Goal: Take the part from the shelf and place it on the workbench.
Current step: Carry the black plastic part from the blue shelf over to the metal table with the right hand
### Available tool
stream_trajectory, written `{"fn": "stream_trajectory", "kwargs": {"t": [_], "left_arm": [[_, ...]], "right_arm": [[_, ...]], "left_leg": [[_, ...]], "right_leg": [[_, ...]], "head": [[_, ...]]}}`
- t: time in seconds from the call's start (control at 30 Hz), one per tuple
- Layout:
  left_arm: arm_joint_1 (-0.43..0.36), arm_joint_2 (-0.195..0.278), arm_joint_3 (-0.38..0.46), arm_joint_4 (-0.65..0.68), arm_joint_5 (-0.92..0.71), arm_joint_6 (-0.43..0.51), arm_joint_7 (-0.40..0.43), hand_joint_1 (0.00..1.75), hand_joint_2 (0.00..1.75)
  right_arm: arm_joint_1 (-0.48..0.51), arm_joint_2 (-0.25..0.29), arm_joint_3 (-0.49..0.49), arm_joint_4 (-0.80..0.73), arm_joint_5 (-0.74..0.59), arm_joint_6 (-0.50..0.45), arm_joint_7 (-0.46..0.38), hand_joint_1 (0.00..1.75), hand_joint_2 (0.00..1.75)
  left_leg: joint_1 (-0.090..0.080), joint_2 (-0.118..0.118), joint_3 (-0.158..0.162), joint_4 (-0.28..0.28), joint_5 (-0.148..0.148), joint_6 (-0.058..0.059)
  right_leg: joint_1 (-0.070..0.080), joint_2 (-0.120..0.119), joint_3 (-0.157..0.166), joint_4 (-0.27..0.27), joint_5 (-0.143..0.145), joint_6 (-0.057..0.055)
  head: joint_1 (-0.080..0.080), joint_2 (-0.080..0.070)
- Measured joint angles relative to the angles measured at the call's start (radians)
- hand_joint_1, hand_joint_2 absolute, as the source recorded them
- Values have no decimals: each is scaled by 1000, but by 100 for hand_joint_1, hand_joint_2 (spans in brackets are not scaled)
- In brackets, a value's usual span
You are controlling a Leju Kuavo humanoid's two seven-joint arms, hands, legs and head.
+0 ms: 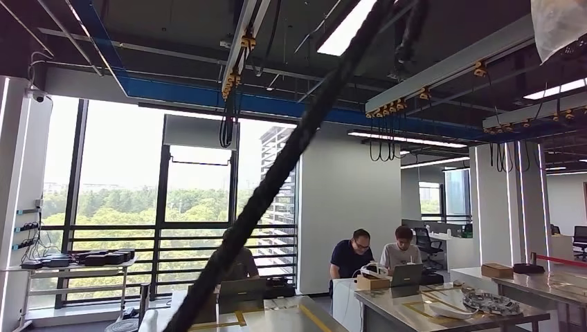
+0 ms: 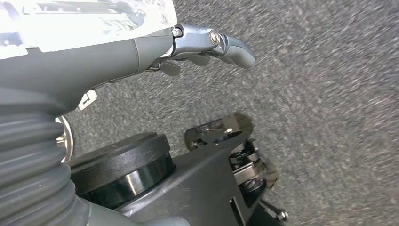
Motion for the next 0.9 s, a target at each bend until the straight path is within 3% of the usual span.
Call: {"fn": "stream_trajectory", "kwargs": {"t": [0.07, 0.13, 0.23, 0.3, 0.37, 0.4, 0.43, 0.47, 0.53, 0.6, 0.67, 0.77, 0.83, 0.9], "left_arm": [[-2, -1, 0, 0, 1, 0, 0, 0, 175], [-3, -2, 0, 0, 2, 0, 0, 0, 175], [-5, -1, 0, 0, 3, -2, 0, 0, 175], [-8, -1, 0, 0, 3, -2, 0, 0, 175], [-8, 0, 0, 0, 3, -2, 0, 0, 175], [-6, 0, 0, 0, 3, -2, 0, 0, 175], [-5, 0, 0, 0, 3, -2, 0, 0, 175], [-4, 0, 0, 0, 3, -2, 0, 0, 175], [-3, 1, 0, 0, 3, -2, 0, 0, 175], [-4, 1, 0, 0, 3, -2, 0, 0, 175], [-3, 1, 0, 0, 4, -2, 0, 0, 175], [-4, 1, 0, 0, 6, 0, 0, 0, 175], [-6, -1, 0, 0, 8, 11, -5, 0, 175], [-2, -7, 0, 0, 12, 30, -13, 0, 175]], "right_arm": [[-1, 0, 0, 0, 0, 0, 0, 175, 175], [0, -1, 0, -1, 0, 0, 1, 175, 175], [-1, 0, -1, -2, 1, -1, 1, 175, 175], [-3, 1, -1, -3, 1, -1, 1, 175, 175], [-2, 1, 0, -3, 2, 0, 1, 175, 175], [-1, 1, 0, -3, 2, 0, 1, 175, 175], [0, 1, 0, -3, 2, 0, 2, 175, 175], [1, 1, 1, -3, 2, 0, 2, 175, 175], [1, 1, 0, -3, 2, 0, 2, 175, 175], [0, 1, 0, -3, 1, 0, 1, 175, 175], [-1, 1, 0, -3, 1, 0, 2, 175, 175], [-3, 0, -2, -3, 1, 0, 1, 175, 175], [-3, 0, -2, -4, 2, 0, 0, 175, 175], [2, -2, -2, -4, 4, -2, 0, 175, 175]], "left_leg": [[-1, -1, 13, -1, -14, -8], [-1, 0, 23, 2, -18, -19], [-1, 1, 22, 32, -26, -34], [3, 2, -25, 122, -57, -45], [8, 2, -98, 234, -101, -54], [10, 3, -123, 262, -108, -58], [12, 3, -137, 265, -101, -59], [13, 3, -133, 230, -68, -60], [14, 3, -102, 117, 23, -58], [8, 5, -81, 34, 62, -47], [2, 7, -78, 15, 51, -31], [7, 3, -62, 4, 47, -12], [10, 2, -49, 0, 41, -5], [9, 2, -37, 0, 30, 1]], "right_leg": [[8, 1, 29, -96, 40, -13], [14, 2, 37, -123, 34, -24], [7, 3, 65, -140, 36, -40], [4, 1, 84, -146, 29, -47], [3, 1, 97, -146, 16, -50], [3, 1, 104, -146, 9, -49], [3, 2, 112, -146, 3, -48], [2, 3, 122, -145, -5, -46], [1, 3, 145, -145, -22, -39], [1, 2, 154, -146, -34, -28], [1, 2, 152, -147, -36, -16], [1, 0, 142, -118, -38, -3], [0, 0, 87, -29, -52, 5], [0, 0, 1, 90, -92, 10]], "head": [[1, 0], [2, 1], [3, 0], [8, 0], [12, 0], [13, 0], [14, 0], [15, 0], [17, 0], [19, 0], [18, 1], [13, 1], [8, 0], [3, 0]]}}
